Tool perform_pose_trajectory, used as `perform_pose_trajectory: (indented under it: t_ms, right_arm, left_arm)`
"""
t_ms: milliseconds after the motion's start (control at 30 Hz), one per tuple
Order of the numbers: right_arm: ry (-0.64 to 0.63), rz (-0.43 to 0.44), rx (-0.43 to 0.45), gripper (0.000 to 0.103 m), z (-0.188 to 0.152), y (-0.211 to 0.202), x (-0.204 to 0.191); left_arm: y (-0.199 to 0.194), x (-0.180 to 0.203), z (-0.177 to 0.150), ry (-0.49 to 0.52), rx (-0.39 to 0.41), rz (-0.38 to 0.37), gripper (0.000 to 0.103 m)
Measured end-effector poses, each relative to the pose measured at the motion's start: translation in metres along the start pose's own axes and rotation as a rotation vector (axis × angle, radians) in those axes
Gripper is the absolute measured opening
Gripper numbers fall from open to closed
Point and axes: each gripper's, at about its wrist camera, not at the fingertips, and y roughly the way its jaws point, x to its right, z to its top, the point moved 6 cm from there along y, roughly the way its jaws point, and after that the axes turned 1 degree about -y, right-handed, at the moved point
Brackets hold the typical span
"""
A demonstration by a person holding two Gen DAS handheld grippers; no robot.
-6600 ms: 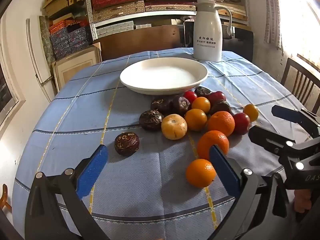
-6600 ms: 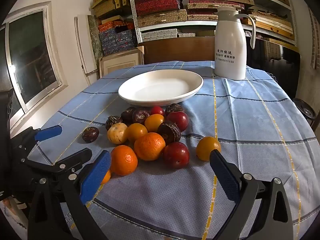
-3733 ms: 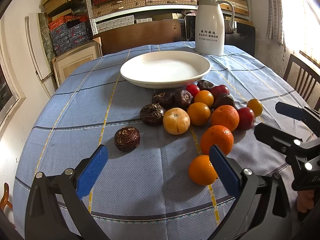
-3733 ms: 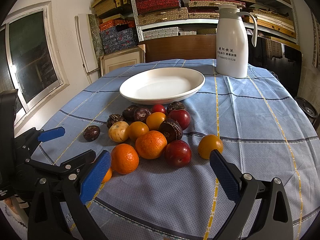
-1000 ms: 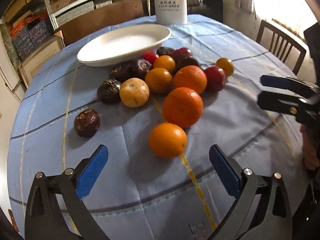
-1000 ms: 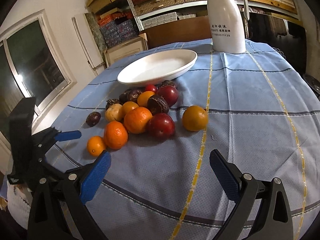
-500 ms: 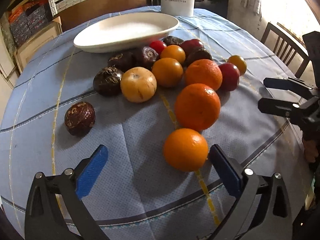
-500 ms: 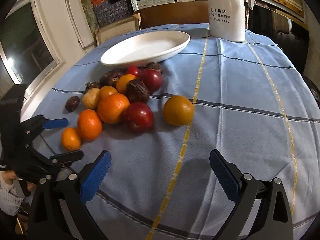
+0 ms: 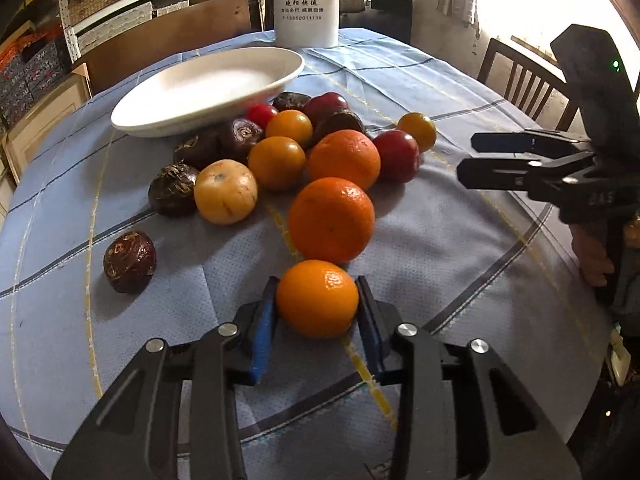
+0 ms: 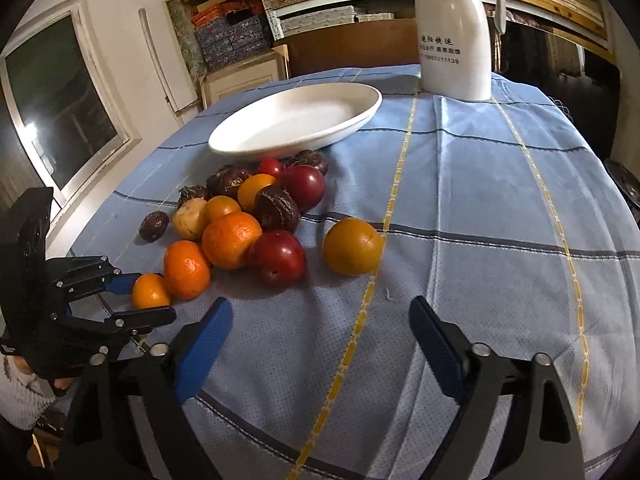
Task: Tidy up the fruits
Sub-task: 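Grasp the orange with the left tool while the right tool grasps a small yellow tomato, then carry both fruits over the white plate and open both tools to drop them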
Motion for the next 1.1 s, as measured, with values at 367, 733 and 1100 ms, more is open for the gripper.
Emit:
perform_pose_trajectory:
  t_ms: [367, 733, 1100]
  right_arm:
    - [0.054, 0.01, 0.012, 0.06, 0.028, 0.015, 0.019]
    - [0.134, 0.082, -0.024, 0.038, 0.026, 0.032, 0.026]
    - [0.092, 0.054, 0.14, 0.038, 0.129, 0.03, -0.008]
  left_arm:
    - [-0.01, -0.018, 0.0, -0.104, 0.043, -0.063, 0.036]
    - [-0.02, -0.025, 0.012, -0.136, 0.086, -0.086, 0.036]
    - [-0.015, -0.092, 0.132, -0.237, 0.232, 0.082, 0.036]
